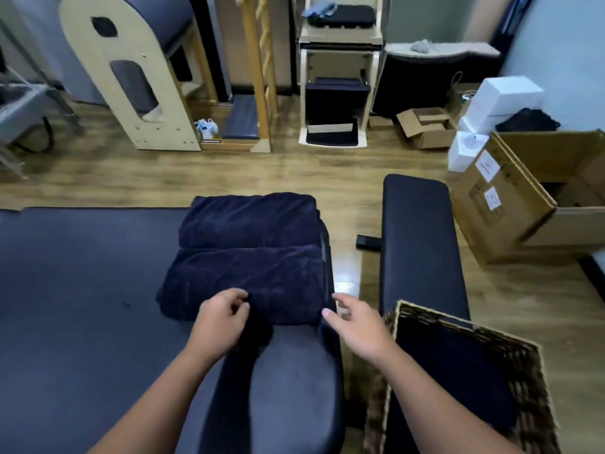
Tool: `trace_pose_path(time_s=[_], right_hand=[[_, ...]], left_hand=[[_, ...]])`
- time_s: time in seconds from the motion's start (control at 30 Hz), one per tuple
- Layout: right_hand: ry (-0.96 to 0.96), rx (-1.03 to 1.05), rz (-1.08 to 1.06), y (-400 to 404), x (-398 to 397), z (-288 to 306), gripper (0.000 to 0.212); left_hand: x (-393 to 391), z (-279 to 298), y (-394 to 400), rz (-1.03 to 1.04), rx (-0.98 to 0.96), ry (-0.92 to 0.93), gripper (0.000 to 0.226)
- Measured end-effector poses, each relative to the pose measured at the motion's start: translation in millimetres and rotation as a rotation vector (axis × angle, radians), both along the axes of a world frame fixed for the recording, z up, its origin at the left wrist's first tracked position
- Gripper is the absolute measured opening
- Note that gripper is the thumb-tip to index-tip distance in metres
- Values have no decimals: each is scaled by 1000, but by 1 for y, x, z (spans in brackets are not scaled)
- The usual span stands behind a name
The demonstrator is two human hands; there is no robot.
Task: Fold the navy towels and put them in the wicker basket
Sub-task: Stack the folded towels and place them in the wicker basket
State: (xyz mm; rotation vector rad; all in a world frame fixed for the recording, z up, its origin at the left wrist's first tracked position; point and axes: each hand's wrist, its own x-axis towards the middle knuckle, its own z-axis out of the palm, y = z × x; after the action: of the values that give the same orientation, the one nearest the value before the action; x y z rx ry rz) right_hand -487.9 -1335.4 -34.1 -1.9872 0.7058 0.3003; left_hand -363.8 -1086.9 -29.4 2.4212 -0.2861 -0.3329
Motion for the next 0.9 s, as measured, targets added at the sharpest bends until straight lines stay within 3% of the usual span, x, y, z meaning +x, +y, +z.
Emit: trace_pose_path(time_s=[0.1, 0.23, 0.33, 0.43, 0.7, 0.9], right_hand=[[-66, -85, -28, 20, 41, 7, 70], [-47, -157, -48, 39, 83, 3, 78], [99, -243, 14, 43, 106, -6, 81], [199, -354, 28, 47, 114, -16, 83], [149, -306, 20, 47, 100, -27, 87], [75, -320, -19, 25, 50, -16, 69]], left_hand=[[47, 2, 29, 54, 85, -71, 33], [89, -2, 50, 30, 416, 86, 58], [103, -17, 64, 33, 230, 291, 83], [103, -29, 67, 38, 182, 349, 98], [97, -28, 59, 69, 230, 296, 102], [48, -17, 34, 144, 73, 331, 85]])
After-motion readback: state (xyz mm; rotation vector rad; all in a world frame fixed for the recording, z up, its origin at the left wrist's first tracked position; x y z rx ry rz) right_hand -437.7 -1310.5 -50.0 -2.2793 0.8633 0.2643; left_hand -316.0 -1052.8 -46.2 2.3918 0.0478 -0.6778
